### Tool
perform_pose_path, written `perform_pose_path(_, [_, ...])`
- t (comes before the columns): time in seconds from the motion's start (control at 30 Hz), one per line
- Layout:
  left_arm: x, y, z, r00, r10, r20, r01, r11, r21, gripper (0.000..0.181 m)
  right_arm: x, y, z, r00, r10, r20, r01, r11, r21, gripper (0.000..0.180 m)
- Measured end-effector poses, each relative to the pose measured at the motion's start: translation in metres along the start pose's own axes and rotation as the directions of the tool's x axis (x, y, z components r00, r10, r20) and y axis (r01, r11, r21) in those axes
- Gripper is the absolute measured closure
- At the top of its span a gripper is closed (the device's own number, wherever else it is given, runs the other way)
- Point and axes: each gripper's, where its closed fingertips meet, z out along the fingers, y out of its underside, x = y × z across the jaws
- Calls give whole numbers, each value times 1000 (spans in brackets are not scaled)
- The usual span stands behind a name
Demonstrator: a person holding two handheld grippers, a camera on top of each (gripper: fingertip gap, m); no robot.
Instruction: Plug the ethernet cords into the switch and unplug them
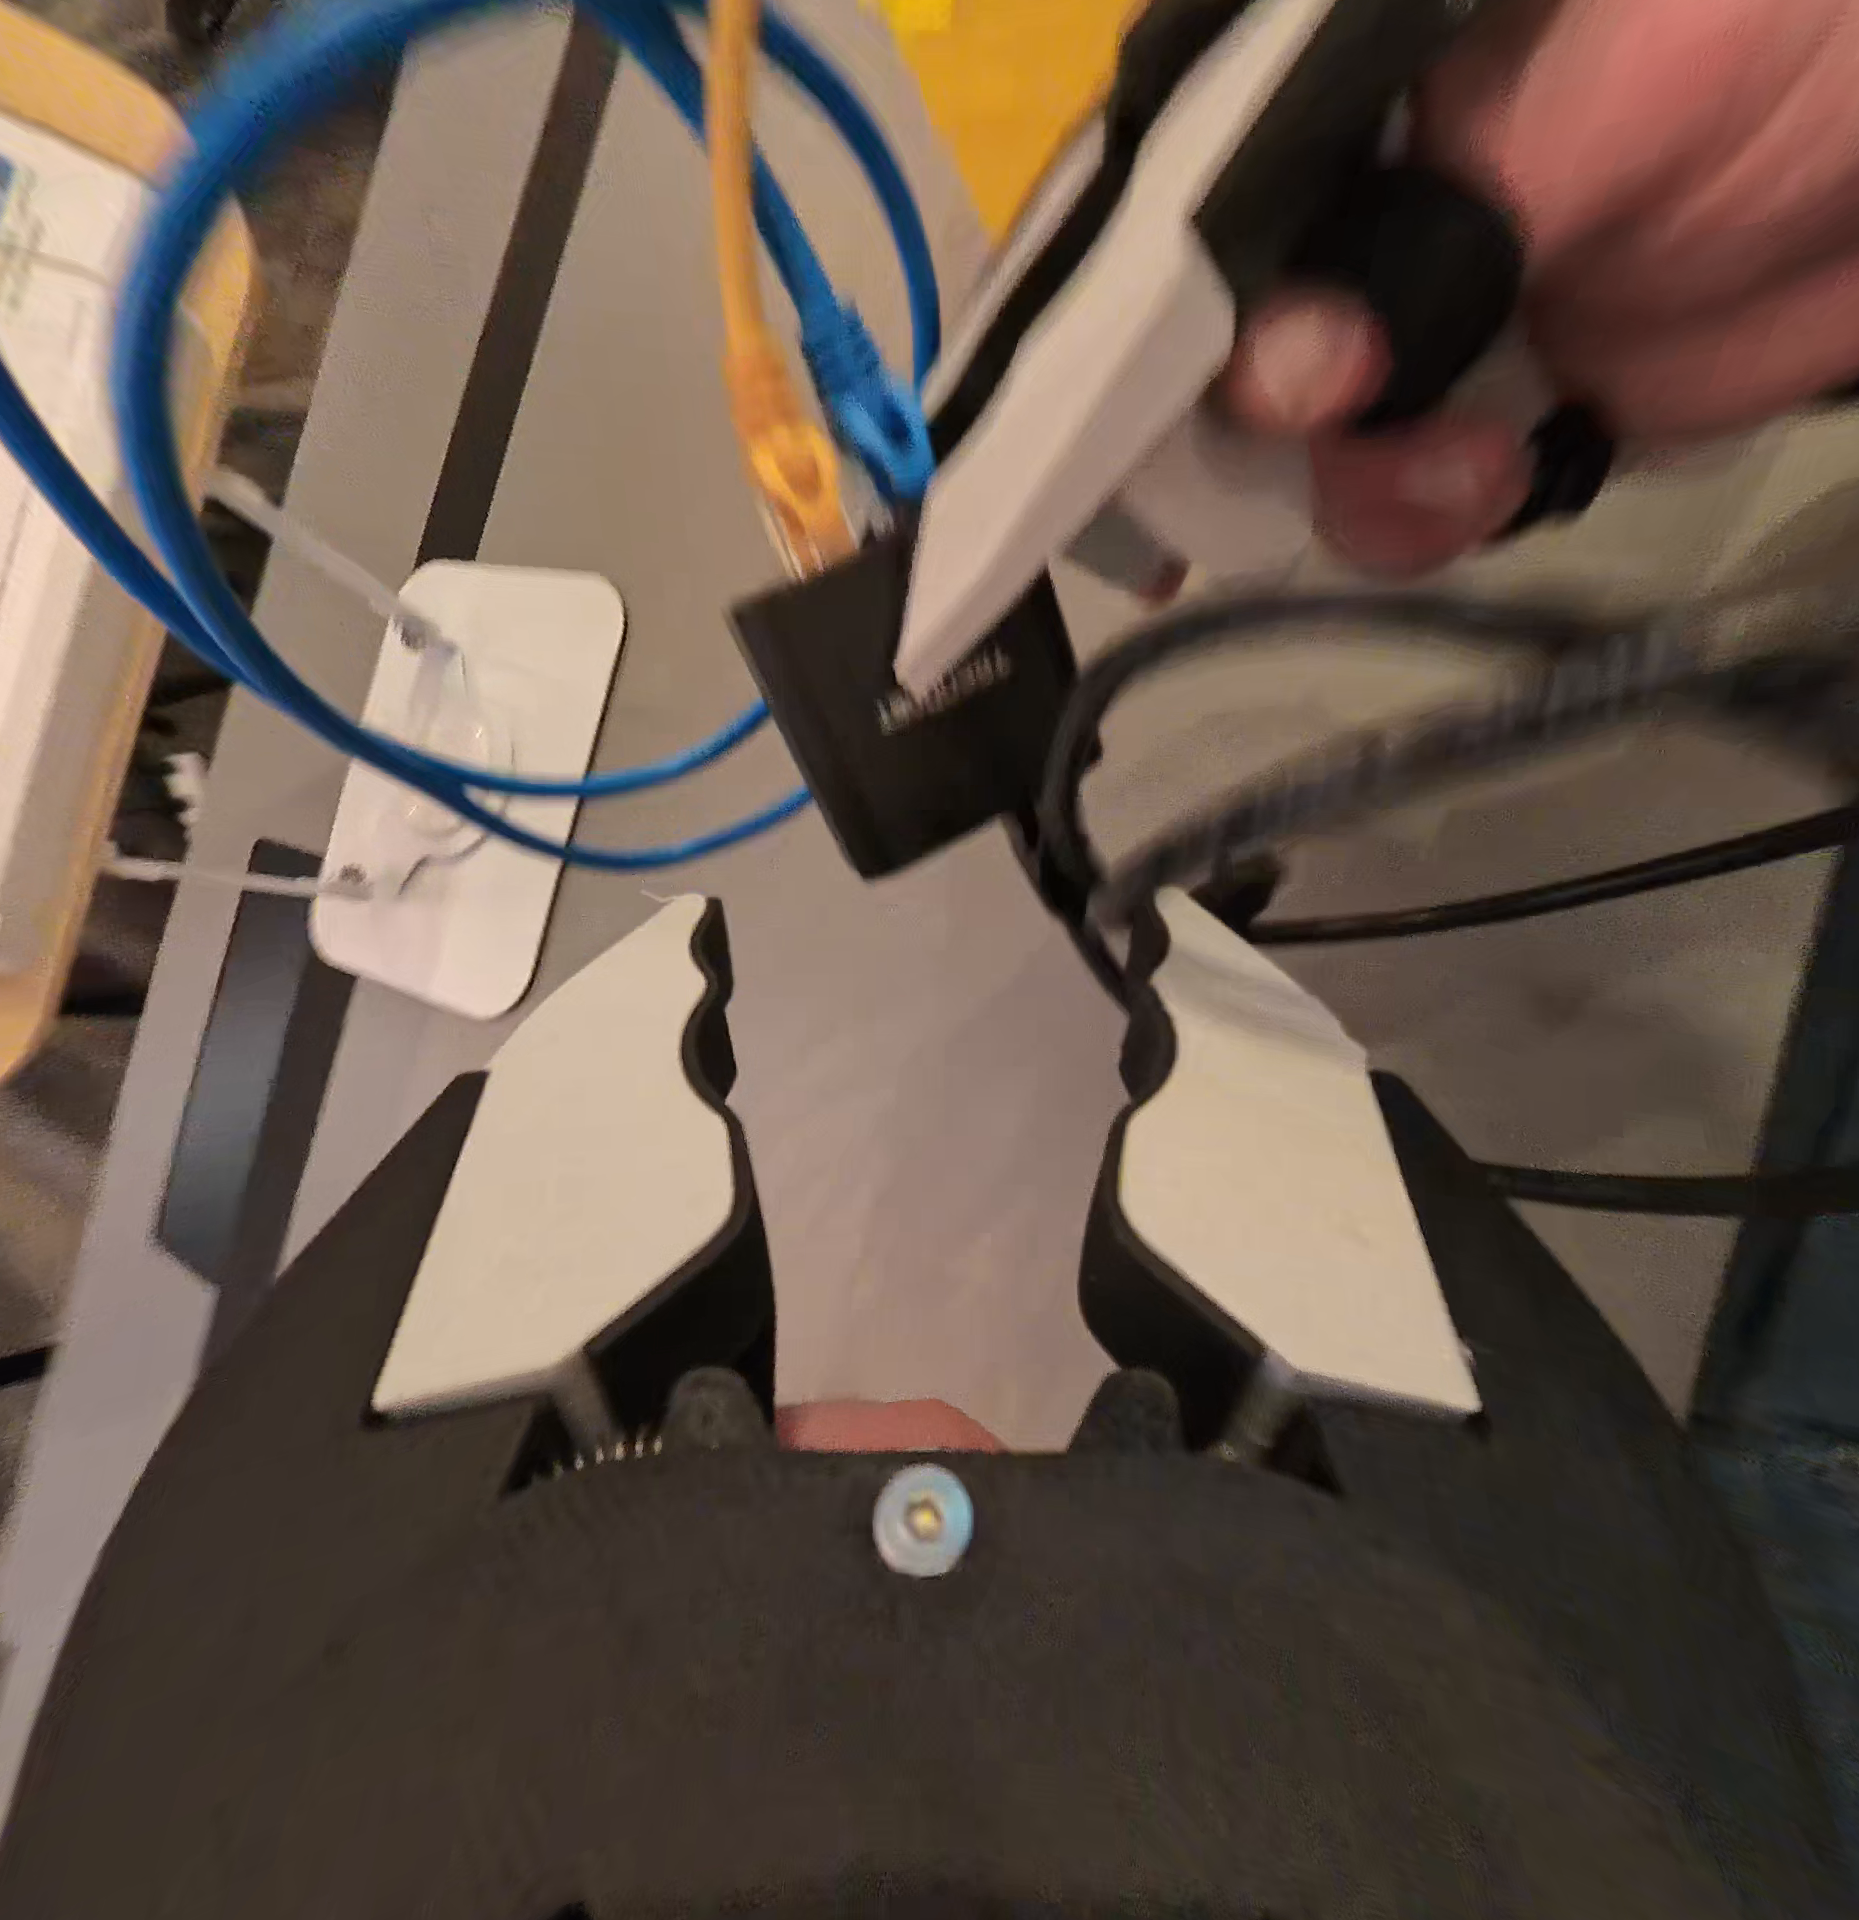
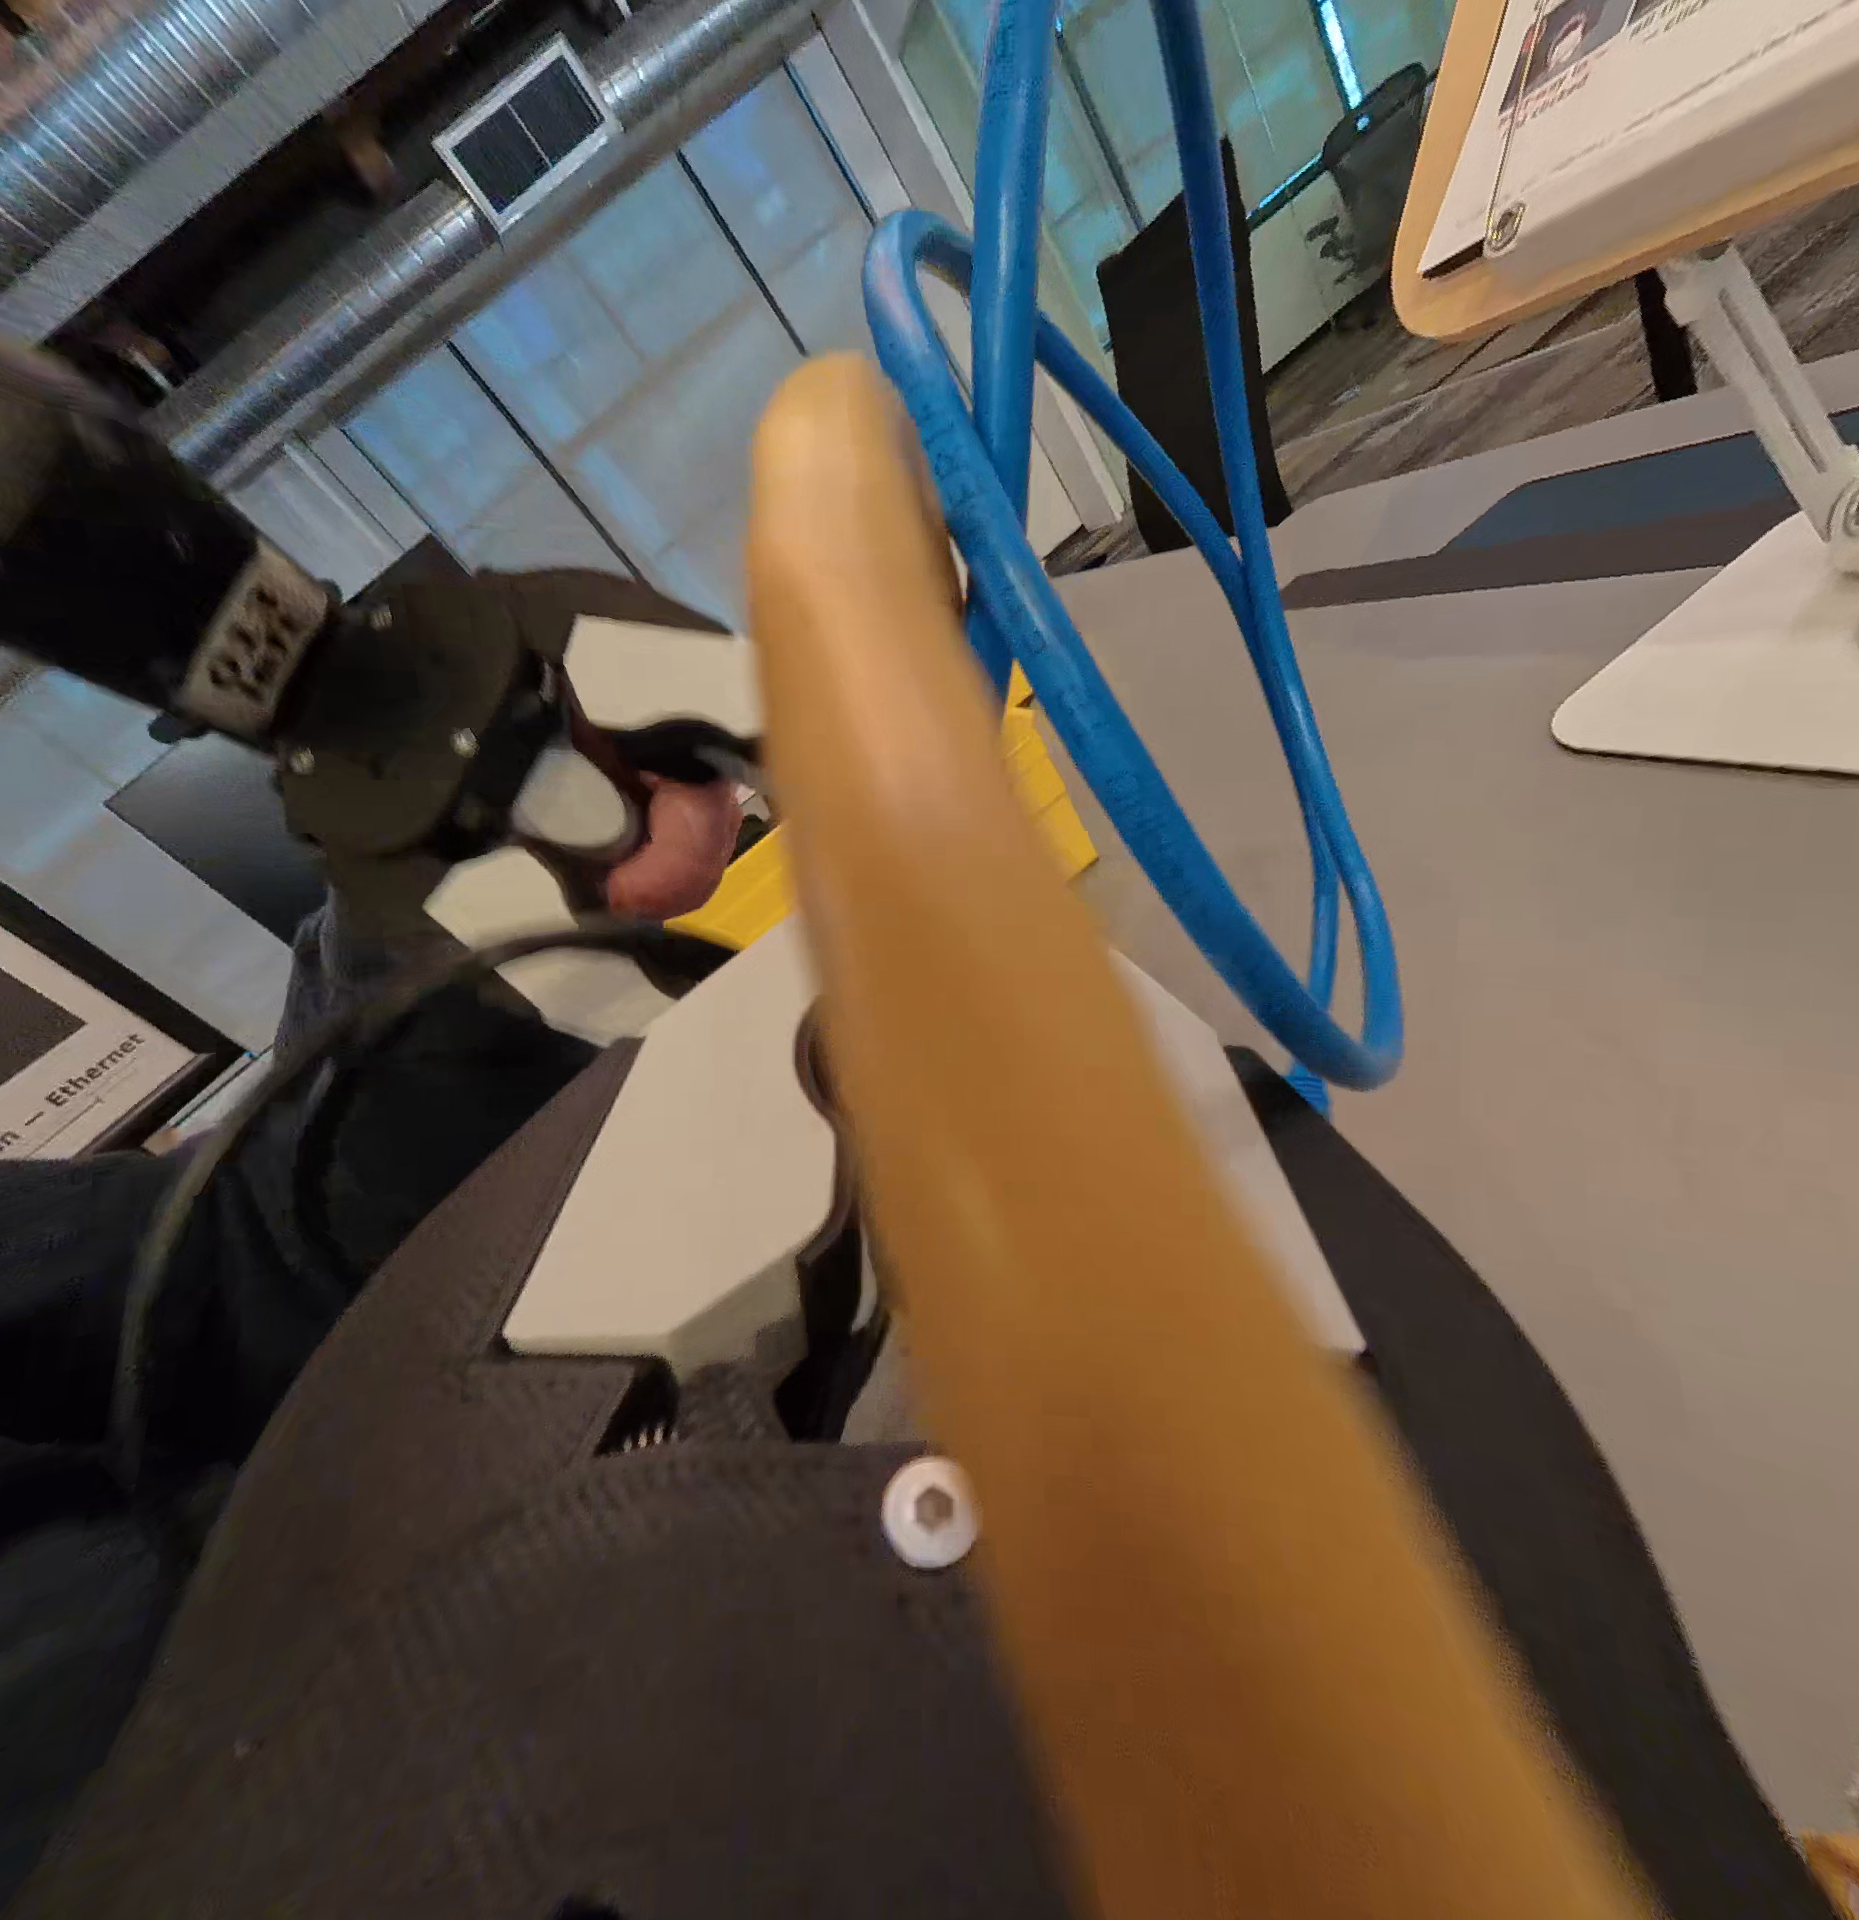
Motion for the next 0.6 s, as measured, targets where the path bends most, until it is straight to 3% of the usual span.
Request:
perform_pose_path(0.07, [-8, 27, 4, 996, 61, 72, -52, 991, -124, 111, 2, -3, 1, 999, -26, -25, 26, 1000, 1, 156])
perform_pose_path(0.17, [-34, 62, 1, 984, 47, 171, 2, 961, -276, 115, 8, -10, 0, 997, -41, -67, 42, 999, 17, 156])
perform_pose_path(0.23, [-43, 56, -8, 979, 0, 205, 42, 978, -202, 117, 12, -15, 1, 996, -36, -88, 39, 999, 30, 155])
perform_pose_path(0.37, [-36, -2, -21, 977, -90, 195, 64, 988, 139, 113, 11, -23, 8, 997, -14, -76, 18, 998, 54, 156])
perform_pose_path(0.53, [-34, -18, 3, 937, -10, 349, -43, 989, 143, 80, -1, -33, 22, 999, 46, -14, -44, 994, 95, 157])
perform_pose_path(0.6, [-45, -18, 7, 898, 7, 440, -70, 989, 129, 82, -6, -37, 25, 998, 68, 9, -69, 990, 123, 157])
